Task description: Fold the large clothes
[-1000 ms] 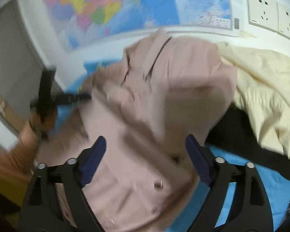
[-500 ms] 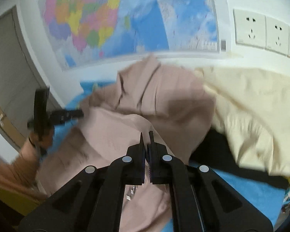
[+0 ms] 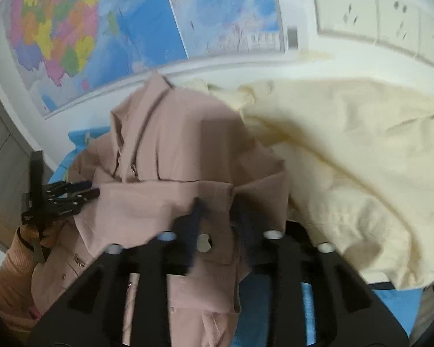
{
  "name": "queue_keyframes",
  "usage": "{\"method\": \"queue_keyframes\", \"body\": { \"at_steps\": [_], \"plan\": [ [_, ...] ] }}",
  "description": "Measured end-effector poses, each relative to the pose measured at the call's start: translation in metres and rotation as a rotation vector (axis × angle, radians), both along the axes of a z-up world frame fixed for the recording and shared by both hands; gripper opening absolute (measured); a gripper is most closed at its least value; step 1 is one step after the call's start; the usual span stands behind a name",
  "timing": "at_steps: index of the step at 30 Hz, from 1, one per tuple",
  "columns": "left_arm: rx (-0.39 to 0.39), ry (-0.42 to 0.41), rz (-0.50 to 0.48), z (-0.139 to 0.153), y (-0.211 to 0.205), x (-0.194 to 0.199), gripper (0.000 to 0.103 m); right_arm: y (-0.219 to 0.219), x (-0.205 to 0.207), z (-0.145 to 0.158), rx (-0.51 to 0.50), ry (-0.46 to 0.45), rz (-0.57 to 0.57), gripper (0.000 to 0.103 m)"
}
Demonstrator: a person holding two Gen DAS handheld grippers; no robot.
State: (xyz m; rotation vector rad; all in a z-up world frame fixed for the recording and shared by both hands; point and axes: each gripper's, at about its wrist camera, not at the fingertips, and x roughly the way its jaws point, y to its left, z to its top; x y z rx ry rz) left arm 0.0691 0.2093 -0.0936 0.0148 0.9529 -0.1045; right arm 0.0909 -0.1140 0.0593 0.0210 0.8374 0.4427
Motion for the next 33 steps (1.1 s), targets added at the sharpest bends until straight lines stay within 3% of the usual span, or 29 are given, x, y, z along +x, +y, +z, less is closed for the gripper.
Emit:
{"method": "queue_keyframes", "body": {
  "at_steps": [2,5,9,11,15,17,19,24,27,33],
  "plan": [
    [0.014,-0.002,-0.004,0.0,-0.002,0.003,0.047,0.006,-0.016,0.015,0.002,-0.079,0.015,0.05],
    [0.019,-0.004,-0.004,-0.001,-0.003,0.003,0.048,0.03,-0.049,0.026,0.01,-0.155,0.15,0.051],
    [0.018,-0.018,0.006,0.005,-0.004,-0.007,0.048,0.082,-0.058,-0.006,-0.111,-0.115,0.296,0.054],
    [-0.017,-0.043,-0.006,0.015,-0.003,-0.02,0.06,0.093,-0.046,-0.024,-0.151,-0.085,0.294,0.054],
    [-0.046,-0.111,-0.029,0.027,0.014,-0.07,0.066,0.095,-0.014,-0.057,-0.251,-0.057,0.231,0.04],
    [-0.068,-0.119,-0.02,0.026,0.028,-0.098,0.07,0.09,-0.005,-0.064,-0.228,-0.015,0.215,0.041],
    [-0.093,-0.11,0.007,0.021,0.048,-0.12,0.07,0.084,-0.01,-0.061,-0.188,-0.015,0.22,0.054],
    [-0.164,-0.059,0.113,0.003,0.096,-0.157,0.07,0.075,-0.028,-0.042,-0.11,-0.039,0.225,0.071],
    [-0.207,-0.031,0.144,-0.011,0.108,-0.176,0.07,0.066,-0.043,-0.031,-0.057,-0.046,0.205,0.074],
    [-0.243,-0.099,0.187,-0.006,0.129,-0.233,0.073,0.049,-0.065,-0.028,0.018,-0.022,0.18,0.081]
  ]
}}
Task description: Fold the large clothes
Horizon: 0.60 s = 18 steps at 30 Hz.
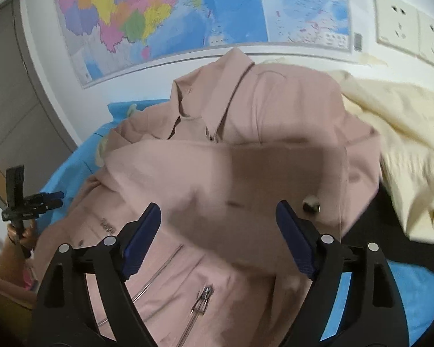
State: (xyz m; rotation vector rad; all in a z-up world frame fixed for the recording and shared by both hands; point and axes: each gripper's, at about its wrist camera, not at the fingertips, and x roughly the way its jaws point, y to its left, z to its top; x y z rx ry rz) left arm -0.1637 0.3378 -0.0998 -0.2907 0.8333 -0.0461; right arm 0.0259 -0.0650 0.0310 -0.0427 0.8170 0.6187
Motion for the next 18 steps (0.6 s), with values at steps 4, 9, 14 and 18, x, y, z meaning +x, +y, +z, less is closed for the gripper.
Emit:
{"method": "queue_keyframes", "body": {
  "at_steps": [4,9,14,18],
  "plan": [
    [0.005,-0.001,0.046,0.003,0.006,-0.022,0.073,-0.011,-0.012,-0.003,0.034,0.023,-0.016,0.083],
    [0.021,-0.063,-0.007,0.022,-0.021,-0.024,0.074,-0.021,-0.024,-0.007,0.089,0.06,-0.025,0.084],
    [-0.008,-0.075,-0.146,0.025,-0.063,0.0,0.087,-0.047,-0.052,-0.011,0.114,0.081,-0.065,0.095],
    [-0.001,0.007,-0.188,0.005,-0.078,0.019,0.087,-0.079,-0.075,-0.03,0.13,0.143,-0.131,0.097]
  ]
}}
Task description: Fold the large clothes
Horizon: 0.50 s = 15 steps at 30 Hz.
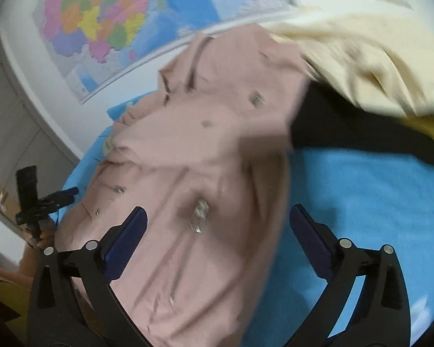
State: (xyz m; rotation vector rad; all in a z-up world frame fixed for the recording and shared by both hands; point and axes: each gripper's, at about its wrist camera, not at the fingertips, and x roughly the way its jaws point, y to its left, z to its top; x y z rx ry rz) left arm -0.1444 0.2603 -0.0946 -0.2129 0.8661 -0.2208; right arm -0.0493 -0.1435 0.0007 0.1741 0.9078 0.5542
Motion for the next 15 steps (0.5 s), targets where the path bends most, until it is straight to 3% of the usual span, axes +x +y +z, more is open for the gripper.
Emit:
{"method": "queue_keyframes", "body": {
  "at_steps": [5,11,12,14,15],
  "plan": [
    [-0.08,0.087,0.016,-0.018,0.012,-0.004,0.087,-0.022,-0.022,-0.031,0.047,0.112,-0.02,0.097],
    [-0.183,0.105,-0.048,-0.02,0.009,-0.031,0.096,-0.011,-0.043,-0.043,0.172,0.142,0.098,0.094],
    [-0.192,0.106,-0.067,-0.02,0.005,-0.034,0.096,-0.007,-0.044,-0.044,0.191,0.15,0.12,0.086],
    [-0.238,0.113,-0.13,-0.022,-0.006,-0.038,0.096,0.001,-0.043,-0.049,0.203,0.16,0.135,0.082],
    [-0.248,0.112,-0.142,-0.022,-0.013,-0.04,0.096,0.004,-0.043,-0.048,0.209,0.155,0.146,0.06]
  ]
}}
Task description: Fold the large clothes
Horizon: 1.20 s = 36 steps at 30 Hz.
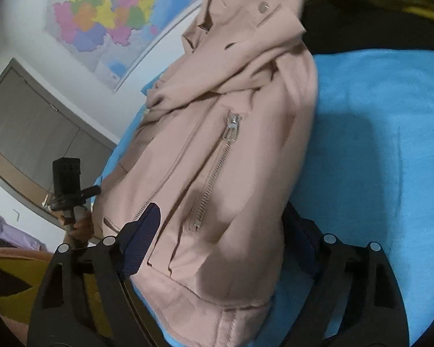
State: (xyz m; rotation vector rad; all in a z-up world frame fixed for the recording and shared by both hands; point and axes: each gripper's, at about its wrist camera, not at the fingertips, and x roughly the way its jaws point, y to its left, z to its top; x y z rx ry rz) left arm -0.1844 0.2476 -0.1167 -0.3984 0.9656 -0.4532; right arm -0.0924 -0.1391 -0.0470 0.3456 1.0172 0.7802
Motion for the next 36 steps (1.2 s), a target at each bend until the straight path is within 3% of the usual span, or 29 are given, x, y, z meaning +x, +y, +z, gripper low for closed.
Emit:
{"method": "queue_keyframes", "body": {
  "at_steps": [1,2,4,5,7,11,14,16,20,21,23,24,25,29,31,36],
  "plan": [
    [0.0,-0.004,-0.004,0.0,-0.005,-0.001,0.089,0.002,0.001,0.0,0.014,0.016,0.011,0.029],
    [0.011,-0.007,-0.002,0.0,-0.012,-0.002,0.056,0.003,0.002,-0.001,0.033,0.036,0.018,0.018],
    [0.038,0.009,0.048,0.002,-0.017,0.0,0.017,0.004,0.001,0.007,0.09,0.036,0.036,0.008],
    [0.015,0.001,0.076,0.008,-0.013,-0.002,0.006,0.004,-0.002,0.015,0.112,0.02,0.039,0.006],
    [-0.017,-0.049,0.114,0.025,-0.006,-0.012,0.004,0.0,-0.014,0.045,0.179,-0.044,0.043,0.006],
    [-0.02,-0.188,0.161,0.077,0.008,-0.047,0.004,-0.007,-0.042,0.09,0.232,-0.154,0.054,0.006],
    [-0.014,-0.232,0.143,0.096,0.008,-0.071,0.004,-0.01,-0.063,0.104,0.267,-0.175,0.088,0.006],
    [0.019,-0.225,0.128,0.091,0.005,-0.079,0.005,-0.014,-0.071,0.097,0.23,-0.159,0.085,0.005],
    [0.166,-0.118,0.1,0.051,-0.006,-0.079,0.029,-0.02,-0.067,0.054,0.108,-0.017,0.037,0.007],
    [0.204,-0.088,0.111,0.042,-0.005,-0.076,0.032,-0.021,-0.064,0.04,0.045,0.029,0.02,0.014],
    [0.197,-0.097,0.142,0.044,0.009,-0.075,0.051,-0.021,-0.06,0.031,-0.076,0.051,-0.02,0.03],
    [0.19,-0.121,0.167,0.052,0.018,-0.075,0.055,-0.023,-0.059,0.03,-0.111,0.059,-0.032,0.053],
    [0.199,-0.151,0.18,0.058,0.021,-0.077,0.06,-0.029,-0.057,0.034,-0.141,0.052,-0.067,0.066],
    [0.313,-0.327,0.165,0.098,0.018,-0.076,0.071,-0.029,-0.046,0.08,-0.224,-0.113,-0.103,0.066],
    [0.315,-0.365,0.123,0.108,0.009,-0.056,0.071,-0.007,-0.029,0.108,-0.26,-0.232,-0.064,0.066],
    [0.445,-0.4,0.009,0.112,-0.044,0.033,0.071,0.076,0.031,0.133,-0.394,-0.431,0.064,0.064]
  ]
}}
